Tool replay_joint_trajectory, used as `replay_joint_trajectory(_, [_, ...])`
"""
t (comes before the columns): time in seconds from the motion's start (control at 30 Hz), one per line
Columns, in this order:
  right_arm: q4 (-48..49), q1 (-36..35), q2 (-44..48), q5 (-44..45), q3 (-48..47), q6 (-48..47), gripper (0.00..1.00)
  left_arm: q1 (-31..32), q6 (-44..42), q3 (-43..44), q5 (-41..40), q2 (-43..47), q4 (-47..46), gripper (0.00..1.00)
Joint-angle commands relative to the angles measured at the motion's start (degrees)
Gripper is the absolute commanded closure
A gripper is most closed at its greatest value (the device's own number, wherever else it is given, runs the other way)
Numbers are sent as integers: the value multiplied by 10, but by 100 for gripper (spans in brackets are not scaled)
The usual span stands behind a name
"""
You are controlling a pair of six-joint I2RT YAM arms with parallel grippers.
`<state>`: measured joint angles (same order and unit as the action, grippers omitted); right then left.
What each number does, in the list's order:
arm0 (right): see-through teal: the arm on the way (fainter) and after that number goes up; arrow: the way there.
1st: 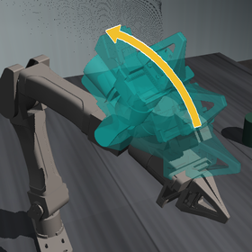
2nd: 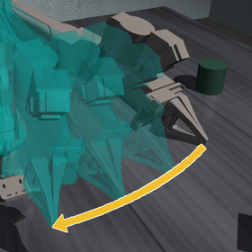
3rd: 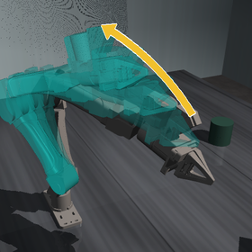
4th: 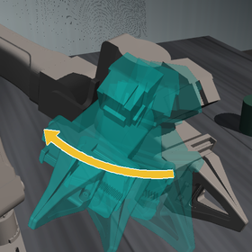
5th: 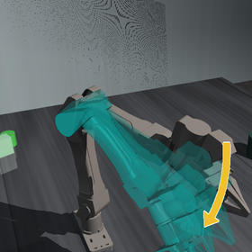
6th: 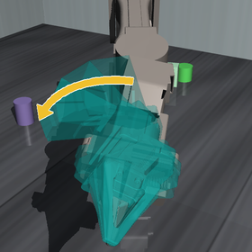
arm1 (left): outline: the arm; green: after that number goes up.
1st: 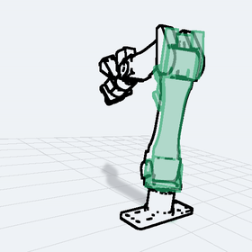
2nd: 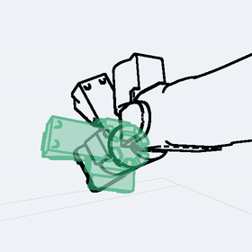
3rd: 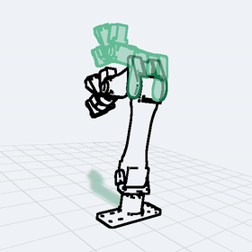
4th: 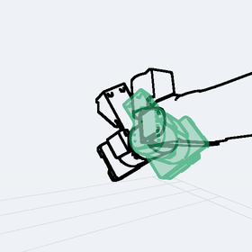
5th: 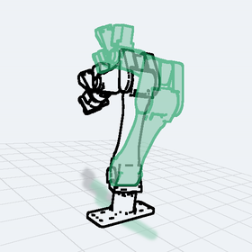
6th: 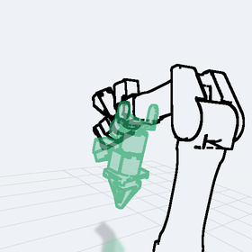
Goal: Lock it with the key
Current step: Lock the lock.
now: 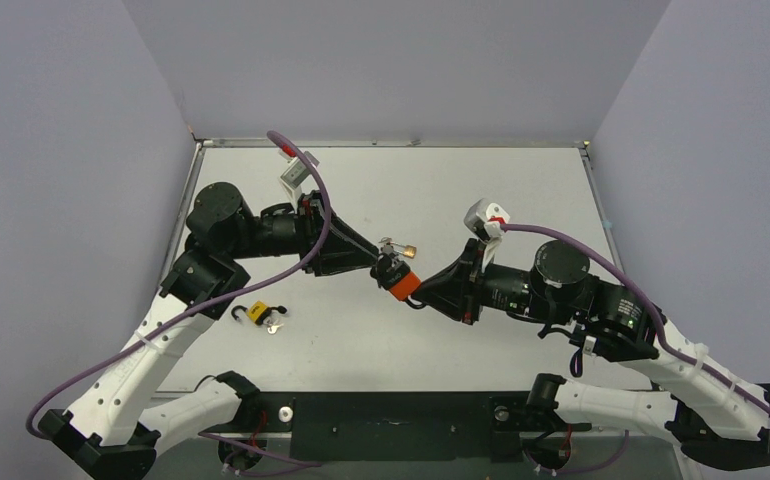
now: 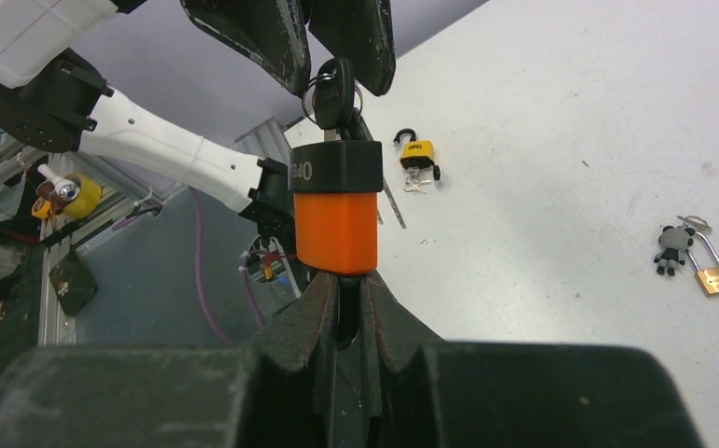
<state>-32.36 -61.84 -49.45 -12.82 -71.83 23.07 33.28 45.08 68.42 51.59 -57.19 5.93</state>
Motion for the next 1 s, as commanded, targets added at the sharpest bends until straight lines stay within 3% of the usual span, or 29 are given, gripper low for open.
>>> replay_joint_trajectory(0.0, [6,-3,5,-30,-8,-10,100,-4,-26,-6,30,17,0,66])
replay_joint_trajectory(0.7, [-55,-8,-23,-22,-49,-34,100,-2,-73,-34,52,-9,48,64])
replay_joint_trajectory(0.97, [-68,-8,-34,-13,-56,-42,100,1,-61,-43,61,-12,26,65])
